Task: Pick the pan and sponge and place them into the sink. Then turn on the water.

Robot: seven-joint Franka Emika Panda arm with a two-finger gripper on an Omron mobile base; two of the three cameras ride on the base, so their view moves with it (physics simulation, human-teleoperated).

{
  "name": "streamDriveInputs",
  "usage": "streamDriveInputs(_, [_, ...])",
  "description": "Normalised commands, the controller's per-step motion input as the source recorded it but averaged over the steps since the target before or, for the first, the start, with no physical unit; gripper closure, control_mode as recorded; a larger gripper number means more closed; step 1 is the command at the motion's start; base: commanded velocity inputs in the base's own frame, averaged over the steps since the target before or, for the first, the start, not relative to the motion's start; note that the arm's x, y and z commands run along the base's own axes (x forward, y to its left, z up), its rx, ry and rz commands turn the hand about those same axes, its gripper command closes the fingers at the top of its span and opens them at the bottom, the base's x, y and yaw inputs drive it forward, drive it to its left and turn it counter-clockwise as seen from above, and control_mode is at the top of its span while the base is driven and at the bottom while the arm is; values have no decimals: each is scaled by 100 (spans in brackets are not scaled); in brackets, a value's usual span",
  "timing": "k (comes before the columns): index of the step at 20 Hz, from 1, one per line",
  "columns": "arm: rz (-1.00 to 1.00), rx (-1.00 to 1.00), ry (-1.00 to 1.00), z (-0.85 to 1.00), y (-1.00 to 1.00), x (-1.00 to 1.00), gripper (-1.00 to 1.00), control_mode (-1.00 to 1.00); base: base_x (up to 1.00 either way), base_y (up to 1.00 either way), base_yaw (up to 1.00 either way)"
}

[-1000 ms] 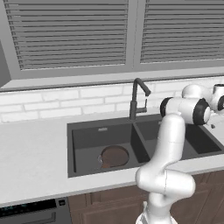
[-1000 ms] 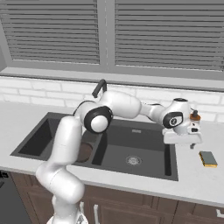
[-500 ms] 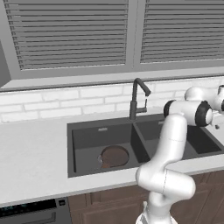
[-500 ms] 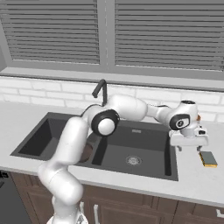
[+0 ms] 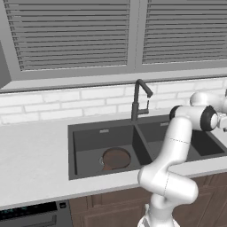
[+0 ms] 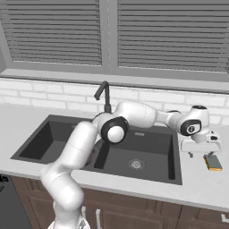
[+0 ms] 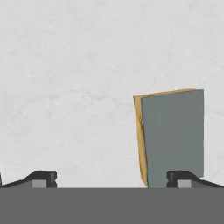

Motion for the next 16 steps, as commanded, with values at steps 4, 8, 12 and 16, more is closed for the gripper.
streamDriveInputs(4, [0, 0, 1, -4, -29, 0, -100, -100, 0, 0, 0])
streamDriveInputs(8, [0, 0, 1, -5, -28, 0, -100, -100, 0, 0, 0])
streamDriveInputs(12, [0, 0, 2, -7, -28, 0, -100, -100, 0, 0, 0])
streamDriveInputs(16, [0, 0, 3, -12, -25, 0, -100, -100, 0, 0, 0])
